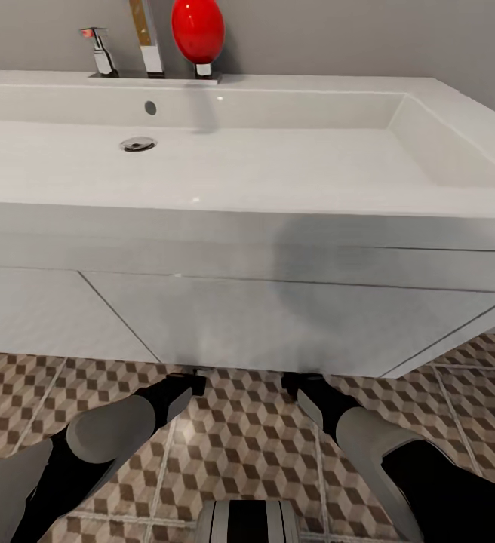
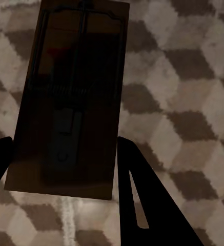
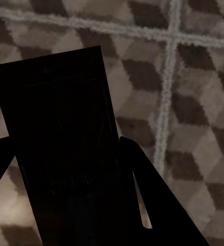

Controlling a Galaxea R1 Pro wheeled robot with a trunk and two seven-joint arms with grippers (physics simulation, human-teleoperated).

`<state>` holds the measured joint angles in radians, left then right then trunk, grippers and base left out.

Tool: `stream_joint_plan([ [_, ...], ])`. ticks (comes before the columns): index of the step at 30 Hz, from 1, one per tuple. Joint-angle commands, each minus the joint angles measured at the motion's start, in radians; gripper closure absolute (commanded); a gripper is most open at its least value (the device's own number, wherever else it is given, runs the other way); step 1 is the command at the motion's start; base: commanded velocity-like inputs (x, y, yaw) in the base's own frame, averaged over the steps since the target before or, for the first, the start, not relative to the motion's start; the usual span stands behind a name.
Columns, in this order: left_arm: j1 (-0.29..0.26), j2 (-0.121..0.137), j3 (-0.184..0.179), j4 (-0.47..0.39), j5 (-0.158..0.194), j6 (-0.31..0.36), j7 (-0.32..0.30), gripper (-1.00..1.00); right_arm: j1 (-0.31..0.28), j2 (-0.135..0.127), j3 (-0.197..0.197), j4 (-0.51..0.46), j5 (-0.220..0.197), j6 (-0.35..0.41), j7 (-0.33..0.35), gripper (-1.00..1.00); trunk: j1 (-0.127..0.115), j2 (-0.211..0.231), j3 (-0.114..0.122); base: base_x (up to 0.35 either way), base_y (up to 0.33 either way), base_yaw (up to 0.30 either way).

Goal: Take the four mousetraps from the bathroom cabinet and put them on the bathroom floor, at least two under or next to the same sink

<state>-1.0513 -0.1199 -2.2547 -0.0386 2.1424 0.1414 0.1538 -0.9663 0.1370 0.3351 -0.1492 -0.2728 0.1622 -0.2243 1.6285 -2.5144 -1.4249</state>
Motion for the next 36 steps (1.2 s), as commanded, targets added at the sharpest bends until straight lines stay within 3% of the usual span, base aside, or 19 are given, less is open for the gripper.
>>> stream_joint_plan([
  [1,-0.001,0.0,-0.007,-0.002,0.003,0.002,0.005,1.0,-0.002,-0.001,0.004,-0.003,-0.008,0.005,-0.006,1.0,0.0,0.0,0.0,0.009,-0.007,0.0],
  [22,-0.001,0.003,-0.005,0.002,0.002,0.0,0.007,1.0,-0.002,0.007,0.004,-0.011,0.006,-0.04,-0.007,1.0,0.0,0.0,0.0,0.001,-0.001,0.0],
  [25,-0.001,0.004,-0.004,0.001,0.002,-0.026,0.007,1.0,-0.002,0.006,0.004,-0.012,0.009,-0.064,-0.008,1.0,0.0,0.0,0.0,0.0,0.0,0.0],
  [30,-0.001,0.005,-0.005,-0.003,0.001,-0.127,0.006,1.0,-0.001,0.006,0.004,-0.005,0.01,-0.15,-0.009,1.0,0.0,0.0,0.0,0.0,0.0,0.0],
  [36,-0.001,0.003,-0.005,-0.003,0.001,-0.148,0.006,1.0,-0.001,0.002,0.006,-0.002,0.01,-0.168,-0.009,1.0,0.0,0.0,0.0,0.0,0.0,0.0],
])
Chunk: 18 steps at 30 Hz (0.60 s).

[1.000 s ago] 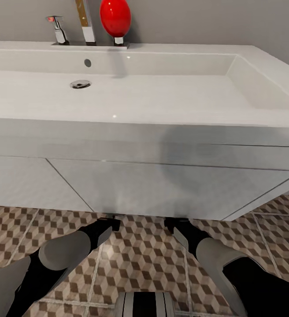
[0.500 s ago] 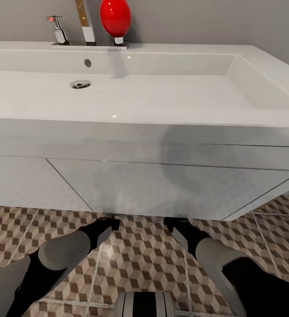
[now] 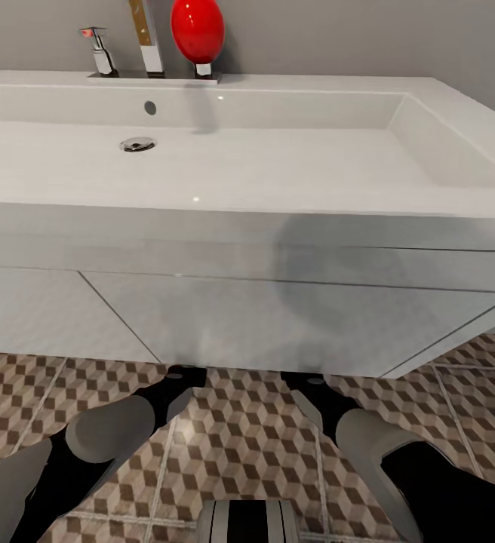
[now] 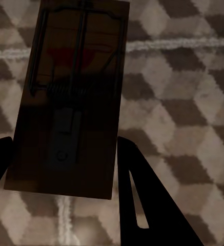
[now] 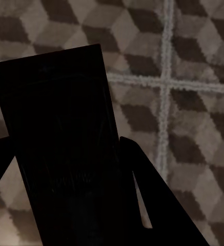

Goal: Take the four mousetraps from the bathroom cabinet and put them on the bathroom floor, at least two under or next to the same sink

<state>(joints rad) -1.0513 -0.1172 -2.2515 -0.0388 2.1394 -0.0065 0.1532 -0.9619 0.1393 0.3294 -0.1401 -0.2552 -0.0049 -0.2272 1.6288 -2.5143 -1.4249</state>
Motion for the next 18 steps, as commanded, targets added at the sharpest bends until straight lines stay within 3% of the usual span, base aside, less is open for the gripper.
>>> stream_joint_plan([
  [1,-0.001,-0.001,-0.008,-0.003,0.004,-0.001,0.006,1.0,-0.005,0.0,0.012,-0.011,-0.007,-0.002,-0.006,1.0,0.0,0.0,0.0,0.0,0.0,0.0],
  [14,-0.001,-0.009,-0.008,-0.004,0.004,-0.015,0.005,1.0,-0.006,-0.004,0.013,-0.011,-0.006,-0.001,-0.006,1.0,0.0,0.0,0.0,0.001,0.0,0.0],
  [18,-0.001,-0.009,-0.007,-0.004,0.004,-0.015,0.005,1.0,-0.006,-0.004,0.013,-0.01,-0.006,-0.001,-0.006,1.0,0.0,0.0,0.0,0.125,0.0,0.0],
])
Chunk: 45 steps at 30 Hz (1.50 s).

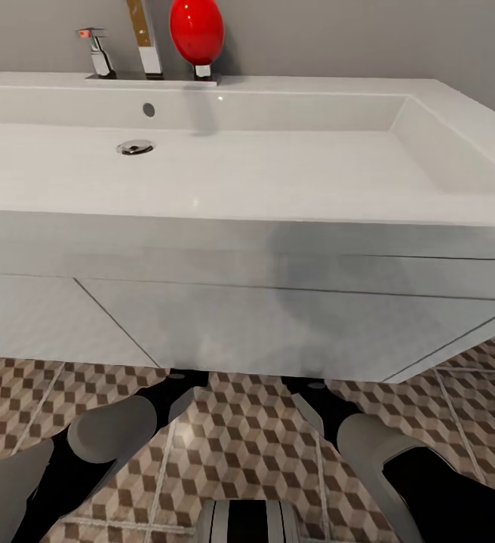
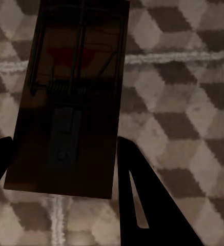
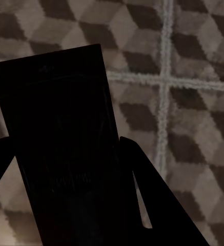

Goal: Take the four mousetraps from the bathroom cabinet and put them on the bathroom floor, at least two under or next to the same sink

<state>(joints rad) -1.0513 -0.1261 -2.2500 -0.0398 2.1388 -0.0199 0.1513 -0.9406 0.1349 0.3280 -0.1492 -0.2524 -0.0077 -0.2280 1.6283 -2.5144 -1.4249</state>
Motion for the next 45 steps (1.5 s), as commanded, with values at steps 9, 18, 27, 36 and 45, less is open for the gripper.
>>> stream_joint_plan([
  [9,-0.001,0.0,-0.008,-0.003,0.004,-0.002,0.007,1.0,-0.027,0.0,0.014,0.0,-0.009,0.004,-0.005,1.0,0.0,0.0,0.0,0.042,0.0,0.0],
  [18,-0.001,0.0,-0.008,-0.002,0.005,0.01,0.009,1.0,-0.027,0.004,0.011,0.034,-0.01,0.095,-0.011,1.0,0.0,0.0,0.0,0.001,0.0,0.0],
  [27,-0.001,0.002,-0.006,0.002,0.007,0.071,0.01,1.0,-0.027,0.008,0.011,0.035,-0.008,0.13,-0.011,1.0,0.0,0.0,0.0,0.0,0.0,0.0],
  [36,-0.001,0.003,-0.005,0.0,0.007,0.072,0.01,1.0,-0.027,0.01,0.014,0.027,-0.005,0.054,-0.005,1.0,0.0,0.0,0.0,0.0,0.0,0.0],
  [45,-0.001,0.003,-0.005,0.0,0.007,0.071,0.01,1.0,-0.027,0.007,0.014,0.025,-0.005,0.042,-0.005,1.0,0.0,0.0,-0.001,0.0,0.0,0.0],
])
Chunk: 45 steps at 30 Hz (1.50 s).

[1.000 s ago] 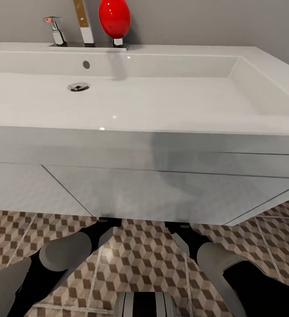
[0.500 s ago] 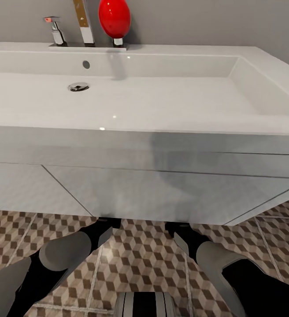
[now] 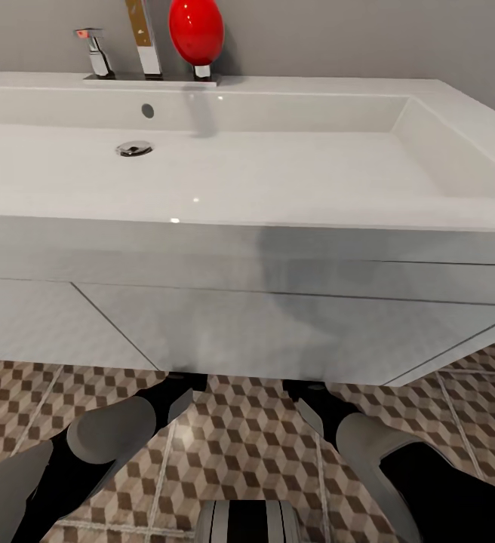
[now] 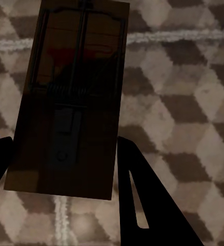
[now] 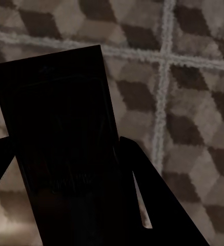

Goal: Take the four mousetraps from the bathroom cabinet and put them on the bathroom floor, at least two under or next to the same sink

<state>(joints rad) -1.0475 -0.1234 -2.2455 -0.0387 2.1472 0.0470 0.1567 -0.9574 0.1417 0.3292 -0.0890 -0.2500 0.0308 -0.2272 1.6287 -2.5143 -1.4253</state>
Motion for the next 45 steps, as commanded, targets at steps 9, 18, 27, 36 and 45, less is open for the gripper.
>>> stream_joint_plan([
  [9,-0.005,0.001,-0.009,-0.001,-0.001,0.001,0.004,1.0,-0.01,-0.002,0.013,-0.035,-0.008,0.003,-0.006,1.0,0.0,0.0,-0.012,0.0,0.0,0.0],
  [18,-0.005,0.001,-0.009,-0.001,-0.001,0.001,0.004,1.0,-0.011,-0.004,0.013,-0.034,-0.008,0.003,-0.005,1.0,0.0,0.0,-0.026,0.0,0.0,0.0],
  [27,-0.005,0.001,-0.009,-0.002,-0.001,0.001,0.004,1.0,-0.01,-0.004,0.013,-0.034,-0.008,0.002,-0.006,1.0,0.0,0.0,-0.041,0.0,0.0,0.0],
  [36,-0.005,0.001,-0.009,-0.003,-0.001,0.001,0.004,1.0,-0.011,-0.005,0.013,-0.034,-0.008,0.001,-0.005,1.0,0.0,0.0,-0.055,0.0,0.0,0.0],
  [45,-0.005,0.001,-0.009,-0.001,-0.001,0.001,0.004,1.0,-0.01,-0.005,0.013,-0.034,-0.008,0.001,-0.006,1.0,0.0,0.0,-0.07,0.0,0.0,0.0],
])
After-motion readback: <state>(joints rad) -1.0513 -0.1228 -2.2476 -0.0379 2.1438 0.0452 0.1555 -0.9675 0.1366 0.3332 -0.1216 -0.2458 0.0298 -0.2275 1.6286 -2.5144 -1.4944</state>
